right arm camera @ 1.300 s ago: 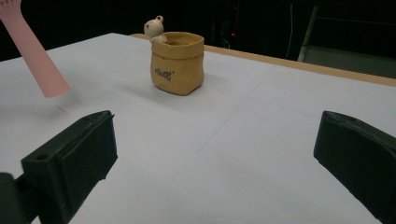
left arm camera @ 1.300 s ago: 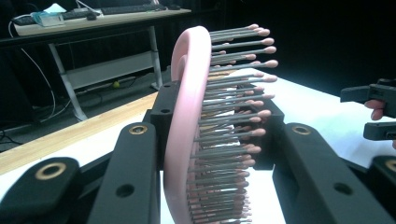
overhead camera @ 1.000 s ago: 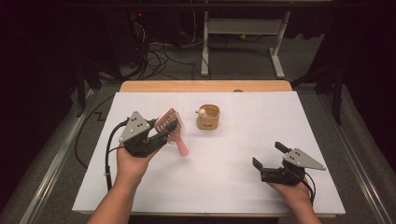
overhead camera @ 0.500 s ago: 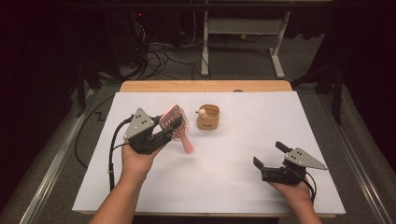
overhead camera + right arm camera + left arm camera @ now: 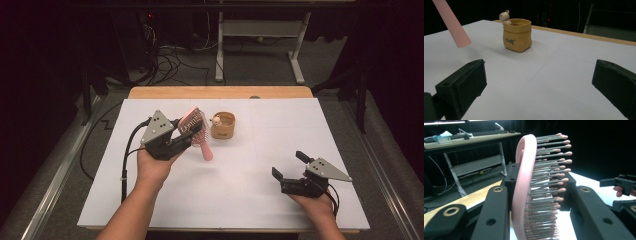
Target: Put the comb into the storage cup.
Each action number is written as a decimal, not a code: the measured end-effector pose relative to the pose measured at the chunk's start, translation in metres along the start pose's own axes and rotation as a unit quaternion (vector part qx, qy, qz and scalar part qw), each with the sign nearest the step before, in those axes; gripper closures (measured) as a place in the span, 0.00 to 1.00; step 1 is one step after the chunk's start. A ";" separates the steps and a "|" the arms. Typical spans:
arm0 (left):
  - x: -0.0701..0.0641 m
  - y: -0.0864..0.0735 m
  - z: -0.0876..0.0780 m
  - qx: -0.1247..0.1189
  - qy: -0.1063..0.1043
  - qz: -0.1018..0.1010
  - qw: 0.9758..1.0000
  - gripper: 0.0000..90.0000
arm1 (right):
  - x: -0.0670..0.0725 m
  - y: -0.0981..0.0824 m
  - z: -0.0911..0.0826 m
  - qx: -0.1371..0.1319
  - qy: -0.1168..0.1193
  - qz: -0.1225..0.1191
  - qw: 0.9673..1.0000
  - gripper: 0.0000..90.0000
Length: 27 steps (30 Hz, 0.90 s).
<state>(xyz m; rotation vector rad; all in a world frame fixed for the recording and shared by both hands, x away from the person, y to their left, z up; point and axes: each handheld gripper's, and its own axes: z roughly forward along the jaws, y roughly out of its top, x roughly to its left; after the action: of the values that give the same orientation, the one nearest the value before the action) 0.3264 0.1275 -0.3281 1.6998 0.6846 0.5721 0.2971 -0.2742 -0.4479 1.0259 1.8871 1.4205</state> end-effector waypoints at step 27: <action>0.004 0.026 0.016 -0.010 0.006 0.006 1.000 0.71 | 0.001 0.001 -0.001 -0.004 0.003 0.002 1.000 0.00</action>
<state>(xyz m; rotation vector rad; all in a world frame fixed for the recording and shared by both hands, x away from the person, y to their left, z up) 0.3440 0.1144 -0.3063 1.6835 0.6761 0.5968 0.2964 -0.2737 -0.4470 1.0225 1.8841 1.4334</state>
